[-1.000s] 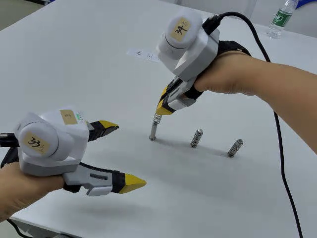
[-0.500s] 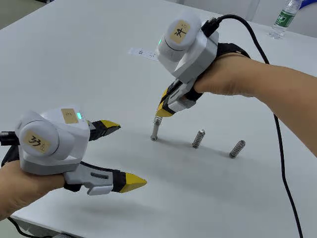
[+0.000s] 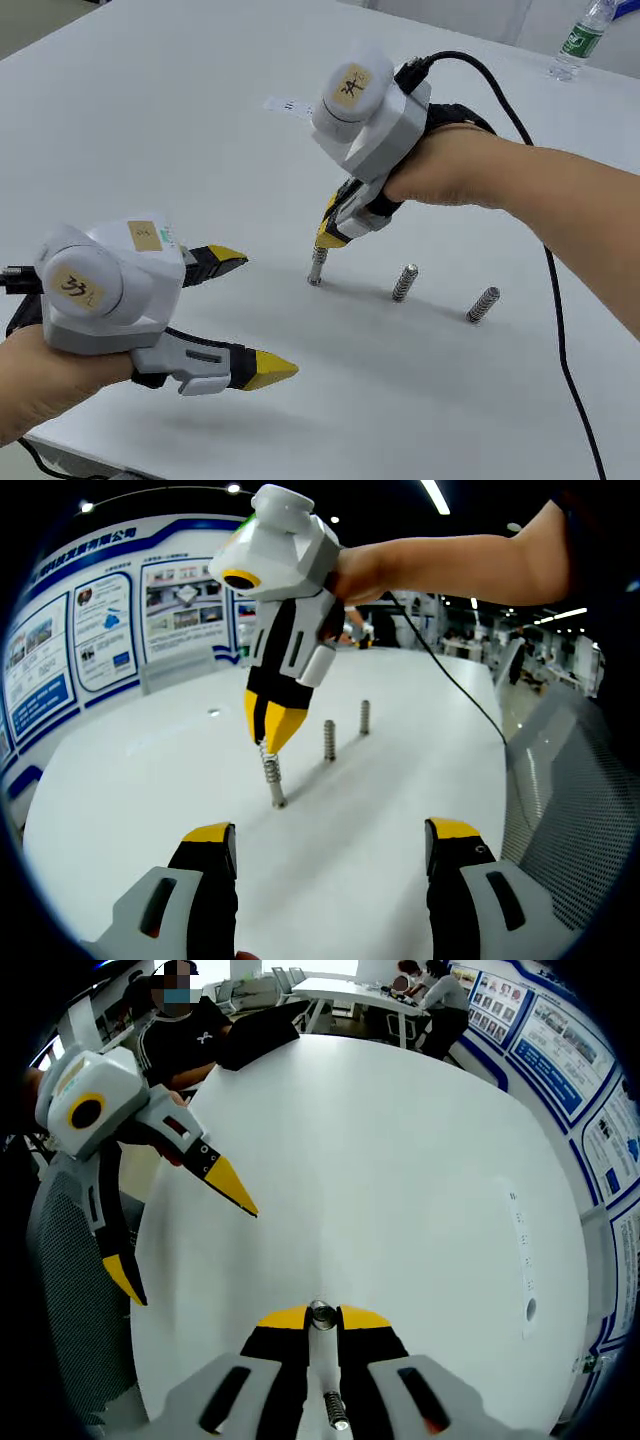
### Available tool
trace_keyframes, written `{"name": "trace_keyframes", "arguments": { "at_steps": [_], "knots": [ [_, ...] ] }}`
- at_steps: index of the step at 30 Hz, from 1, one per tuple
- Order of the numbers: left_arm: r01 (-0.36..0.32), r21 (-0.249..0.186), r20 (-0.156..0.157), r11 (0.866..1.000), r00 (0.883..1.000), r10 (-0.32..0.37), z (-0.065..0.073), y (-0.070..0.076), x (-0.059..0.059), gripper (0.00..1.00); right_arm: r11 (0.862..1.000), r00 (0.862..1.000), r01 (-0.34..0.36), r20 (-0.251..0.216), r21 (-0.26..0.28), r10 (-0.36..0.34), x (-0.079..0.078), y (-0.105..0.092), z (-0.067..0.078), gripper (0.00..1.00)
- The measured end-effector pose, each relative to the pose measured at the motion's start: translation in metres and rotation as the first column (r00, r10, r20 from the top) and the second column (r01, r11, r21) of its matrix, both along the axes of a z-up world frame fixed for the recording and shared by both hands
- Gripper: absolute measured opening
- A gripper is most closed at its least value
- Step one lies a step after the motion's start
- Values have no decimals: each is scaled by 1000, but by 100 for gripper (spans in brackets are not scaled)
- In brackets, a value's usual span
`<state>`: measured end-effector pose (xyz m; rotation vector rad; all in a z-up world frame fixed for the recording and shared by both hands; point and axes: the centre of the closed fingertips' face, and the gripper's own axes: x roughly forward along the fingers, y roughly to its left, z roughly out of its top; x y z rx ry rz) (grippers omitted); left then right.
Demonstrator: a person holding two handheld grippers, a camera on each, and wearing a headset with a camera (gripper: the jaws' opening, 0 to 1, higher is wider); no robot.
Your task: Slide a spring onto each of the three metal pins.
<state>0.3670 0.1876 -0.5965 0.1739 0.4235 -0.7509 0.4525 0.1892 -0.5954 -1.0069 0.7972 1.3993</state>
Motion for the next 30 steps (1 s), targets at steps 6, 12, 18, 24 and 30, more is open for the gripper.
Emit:
{"name": "trace_keyframes", "arguments": {
  "at_steps": [6,12,18,24,30],
  "knots": [
    [-4,0,-5,1000,1000,4,-2,1,-1,78,1000,1000,27,-9,-7,-27,1,-1,-14,11],
    [-3,-2,-9,1000,1000,3,-3,0,-1,78,999,999,40,-10,-13,-40,-1,-3,-27,12],
    [-5,-2,-10,1000,1000,5,-4,0,0,78,999,999,52,-15,1,-52,0,-2,-30,12],
    [-4,-4,-10,1000,1000,4,-4,0,0,78,999,998,54,-19,3,-54,0,-2,-30,12],
    [-4,-2,-10,1000,1000,4,-4,0,0,78,999,999,45,-9,15,-44,0,-4,-30,14]
  ]
}}
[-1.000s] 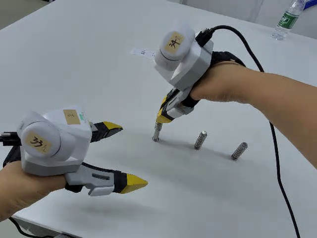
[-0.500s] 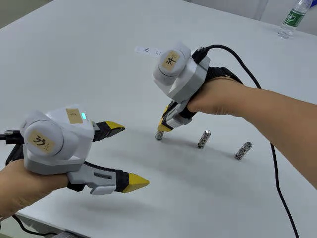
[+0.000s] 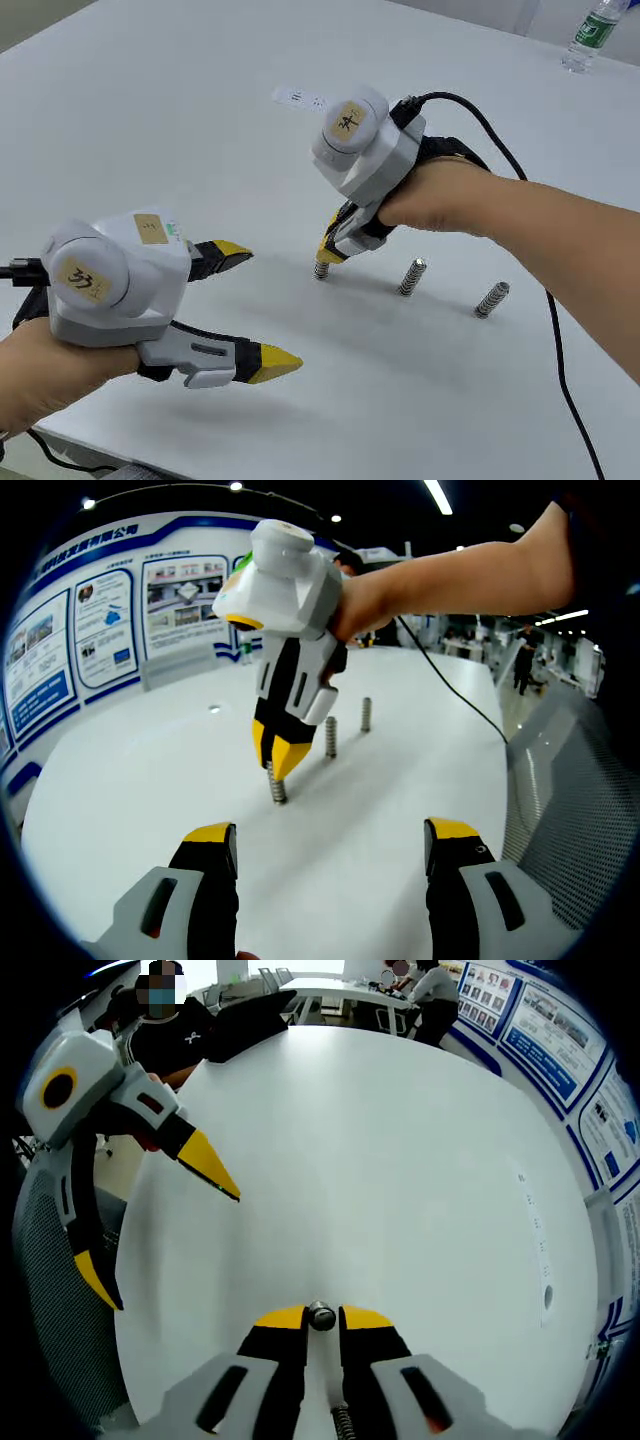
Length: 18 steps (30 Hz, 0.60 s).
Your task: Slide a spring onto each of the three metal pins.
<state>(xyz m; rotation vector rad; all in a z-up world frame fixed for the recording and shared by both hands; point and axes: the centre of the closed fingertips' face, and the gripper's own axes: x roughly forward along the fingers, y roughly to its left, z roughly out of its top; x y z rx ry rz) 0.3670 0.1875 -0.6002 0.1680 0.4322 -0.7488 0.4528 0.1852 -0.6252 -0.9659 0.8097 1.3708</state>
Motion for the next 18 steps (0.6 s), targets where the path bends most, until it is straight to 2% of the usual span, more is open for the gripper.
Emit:
{"name": "trace_keyframes", "arguments": {
  "at_steps": [6,18],
  "knots": [
    [4,4,3,1000,1000,-4,2,-2,0,78,1000,1000,19,-4,17,-19,1,-4,3,16],
    [2,9,10,1000,1000,-2,8,-2,5,80,995,999,51,9,80,-52,-1,-20,22,21]
  ]
}}
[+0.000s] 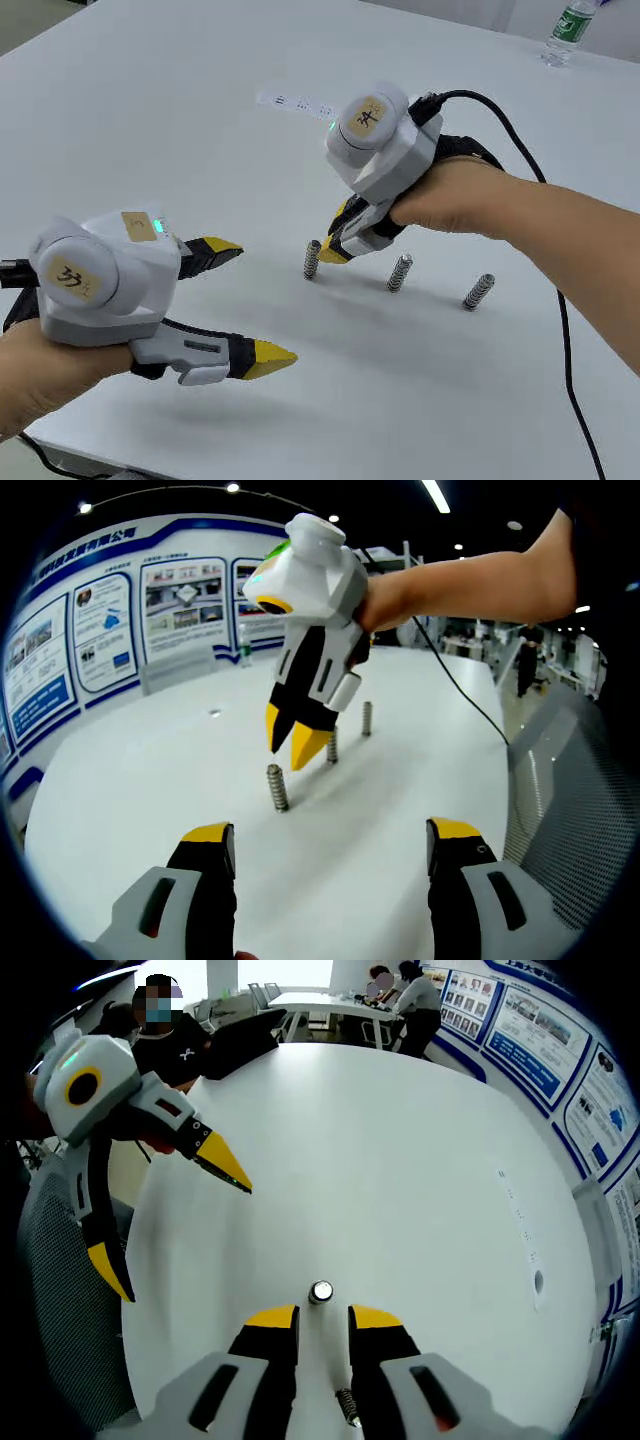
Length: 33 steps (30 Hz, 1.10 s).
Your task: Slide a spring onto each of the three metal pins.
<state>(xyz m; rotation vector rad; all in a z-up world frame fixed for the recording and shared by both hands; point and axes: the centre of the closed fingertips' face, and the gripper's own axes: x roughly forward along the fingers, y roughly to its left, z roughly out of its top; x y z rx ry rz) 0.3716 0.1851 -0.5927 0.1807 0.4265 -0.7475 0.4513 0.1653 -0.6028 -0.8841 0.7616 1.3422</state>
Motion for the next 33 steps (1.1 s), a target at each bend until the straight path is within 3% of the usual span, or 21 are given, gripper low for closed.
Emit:
{"name": "trace_keyframes", "arguments": {
  "at_steps": [7,8,13,20,33],
  "knots": [
    [-3,-4,-3,1000,1000,3,1,-2,-1,80,998,999,35,-6,54,-35,-11,-14,4,24],
    [-2,-4,-4,1000,1000,2,0,-2,-1,80,998,999,38,-8,58,-38,-6,-13,3,24],
    [-4,-5,-6,1000,1000,4,2,-3,-3,81,994,998,59,-9,87,-59,-12,-26,6,25],
    [0,-1,-10,1000,1000,0,2,-5,-5,81,982,995,100,-24,162,-97,-25,-38,18,27],
    [15,7,-9,1000,1000,-15,5,-9,-4,83,957,985,174,-30,231,-172,-41,-73,21,30]
  ]
}}
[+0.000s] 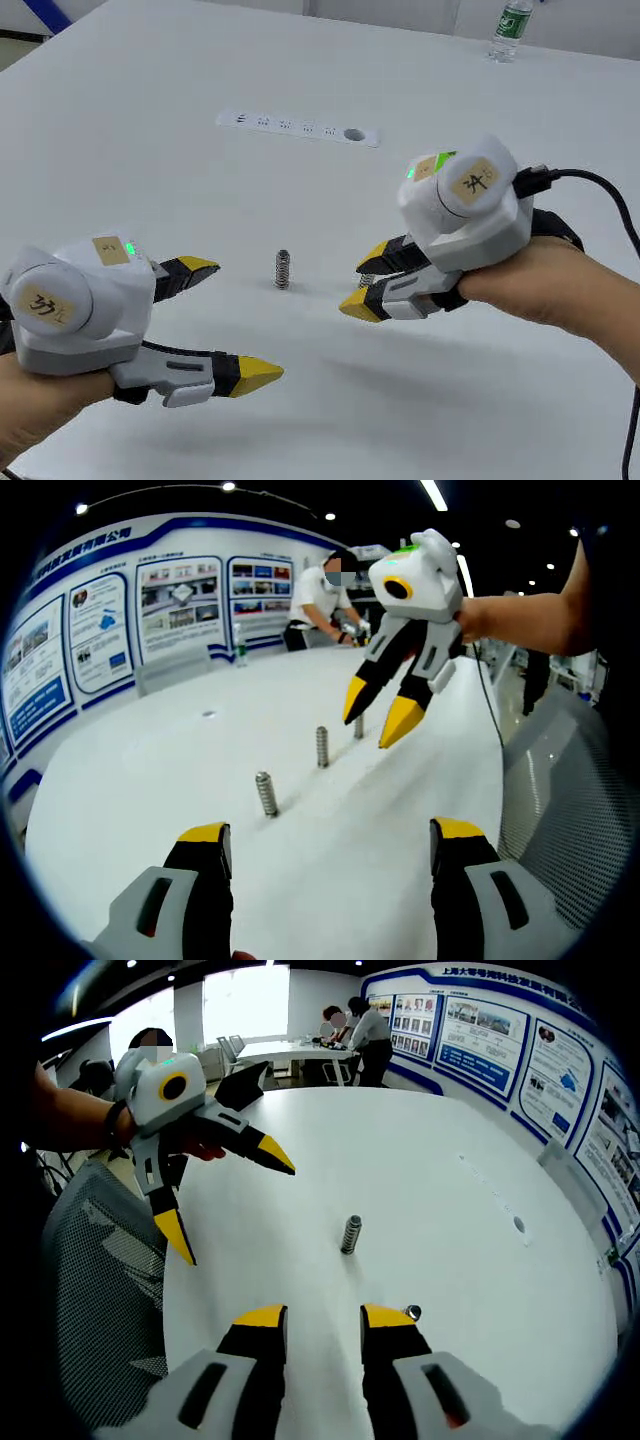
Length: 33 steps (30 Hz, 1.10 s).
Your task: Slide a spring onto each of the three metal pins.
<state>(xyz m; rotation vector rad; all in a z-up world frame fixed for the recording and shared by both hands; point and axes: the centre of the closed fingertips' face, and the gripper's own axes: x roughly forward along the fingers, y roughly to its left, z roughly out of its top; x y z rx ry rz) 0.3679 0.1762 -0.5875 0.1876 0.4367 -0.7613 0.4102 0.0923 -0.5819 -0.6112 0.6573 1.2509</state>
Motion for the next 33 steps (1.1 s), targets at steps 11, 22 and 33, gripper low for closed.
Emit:
{"name": "trace_keyframes", "arguments": {
  "at_steps": [11,22,33],
  "knots": [
    [9,2,2,1000,1000,-9,1,-4,0,84,992,996,89,-1,85,-89,-4,-32,7,34],
    [7,2,-7,1000,1000,-7,-2,-5,-2,85,972,982,189,-2,141,-191,2,-72,11,38],
    [4,3,-10,1000,1000,-4,-2,-4,-3,85,951,967,251,3,181,-256,2,-112,2,47]
  ]
}}
